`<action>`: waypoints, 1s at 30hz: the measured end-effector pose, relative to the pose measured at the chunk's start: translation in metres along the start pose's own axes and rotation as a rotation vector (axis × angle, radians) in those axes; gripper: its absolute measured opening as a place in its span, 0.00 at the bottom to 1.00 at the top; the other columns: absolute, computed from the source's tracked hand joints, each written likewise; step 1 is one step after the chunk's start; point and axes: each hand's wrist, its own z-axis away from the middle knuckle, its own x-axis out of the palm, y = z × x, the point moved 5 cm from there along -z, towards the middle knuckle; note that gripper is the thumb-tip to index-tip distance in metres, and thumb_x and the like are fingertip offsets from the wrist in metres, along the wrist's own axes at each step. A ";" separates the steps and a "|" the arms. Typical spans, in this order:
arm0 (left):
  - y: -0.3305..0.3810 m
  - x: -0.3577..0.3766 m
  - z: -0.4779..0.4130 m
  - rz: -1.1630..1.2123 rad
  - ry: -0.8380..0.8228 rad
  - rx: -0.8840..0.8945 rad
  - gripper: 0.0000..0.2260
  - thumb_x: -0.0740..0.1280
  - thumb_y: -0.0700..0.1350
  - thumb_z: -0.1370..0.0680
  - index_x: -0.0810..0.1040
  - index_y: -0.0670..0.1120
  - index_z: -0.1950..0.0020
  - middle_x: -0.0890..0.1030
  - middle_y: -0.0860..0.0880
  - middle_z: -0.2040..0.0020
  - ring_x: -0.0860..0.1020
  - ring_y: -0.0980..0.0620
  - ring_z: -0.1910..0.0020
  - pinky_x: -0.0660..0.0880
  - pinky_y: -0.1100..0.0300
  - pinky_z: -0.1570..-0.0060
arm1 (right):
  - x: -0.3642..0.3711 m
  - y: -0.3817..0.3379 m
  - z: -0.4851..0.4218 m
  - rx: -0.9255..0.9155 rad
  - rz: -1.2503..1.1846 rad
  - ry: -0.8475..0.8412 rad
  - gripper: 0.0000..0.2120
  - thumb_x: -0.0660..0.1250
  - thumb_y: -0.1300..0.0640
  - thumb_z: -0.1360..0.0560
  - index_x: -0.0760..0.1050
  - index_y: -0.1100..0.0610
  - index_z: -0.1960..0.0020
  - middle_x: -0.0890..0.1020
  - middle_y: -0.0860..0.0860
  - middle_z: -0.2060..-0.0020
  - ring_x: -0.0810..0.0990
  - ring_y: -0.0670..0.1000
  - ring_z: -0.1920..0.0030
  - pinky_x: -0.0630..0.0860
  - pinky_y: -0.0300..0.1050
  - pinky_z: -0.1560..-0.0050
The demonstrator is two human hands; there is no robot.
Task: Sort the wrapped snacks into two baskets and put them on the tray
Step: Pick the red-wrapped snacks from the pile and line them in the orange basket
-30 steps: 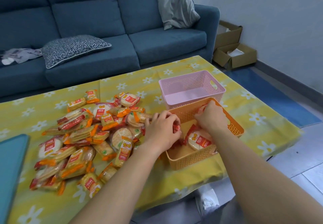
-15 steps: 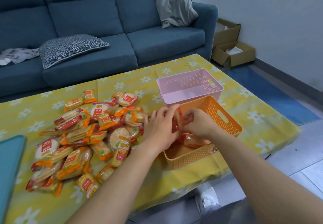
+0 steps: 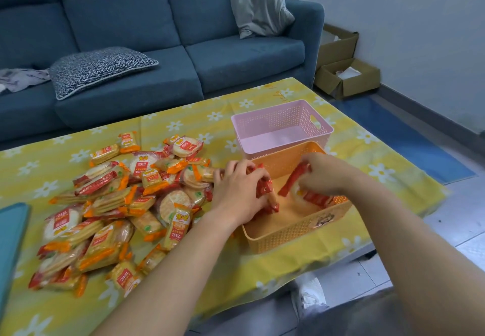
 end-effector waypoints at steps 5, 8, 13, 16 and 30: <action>0.000 0.002 0.000 -0.006 -0.017 -0.001 0.21 0.69 0.62 0.29 0.73 0.63 0.37 0.70 0.55 0.33 0.62 0.48 0.33 0.58 0.45 0.39 | -0.005 -0.010 -0.004 -0.099 -0.349 0.112 0.16 0.61 0.73 0.30 0.81 0.57 0.61 0.82 0.48 0.64 0.80 0.40 0.65 0.72 0.27 0.67; 0.001 0.002 0.000 -0.001 -0.021 -0.002 0.20 0.69 0.60 0.29 0.74 0.62 0.38 0.70 0.55 0.33 0.62 0.48 0.33 0.57 0.46 0.39 | 0.015 -0.014 -0.013 -0.061 -0.392 0.161 0.19 0.58 0.73 0.29 0.83 0.57 0.56 0.84 0.49 0.61 0.79 0.41 0.67 0.69 0.27 0.70; 0.002 0.001 0.001 0.015 -0.029 -0.015 0.19 0.70 0.57 0.29 0.74 0.63 0.39 0.71 0.55 0.33 0.62 0.48 0.33 0.58 0.46 0.39 | 0.039 -0.005 -0.022 0.182 -0.462 0.164 0.06 0.71 0.56 0.26 0.79 0.56 0.50 0.80 0.52 0.59 0.83 0.56 0.57 0.84 0.54 0.56; 0.002 0.002 0.001 0.027 -0.039 -0.024 0.19 0.71 0.57 0.27 0.73 0.63 0.38 0.70 0.55 0.33 0.63 0.47 0.34 0.57 0.46 0.38 | 0.044 -0.003 -0.018 0.329 -0.539 0.029 0.11 0.68 0.55 0.24 0.76 0.60 0.62 0.81 0.57 0.65 0.85 0.60 0.65 0.85 0.59 0.63; -0.011 -0.023 0.011 0.210 -0.027 0.011 0.30 0.66 0.63 0.28 0.68 0.60 0.27 0.71 0.58 0.33 0.65 0.53 0.35 0.65 0.59 0.35 | 0.031 -0.033 -0.008 0.107 -0.373 0.017 0.15 0.60 0.55 0.22 0.81 0.62 0.47 0.84 0.59 0.50 0.80 0.62 0.46 0.77 0.57 0.43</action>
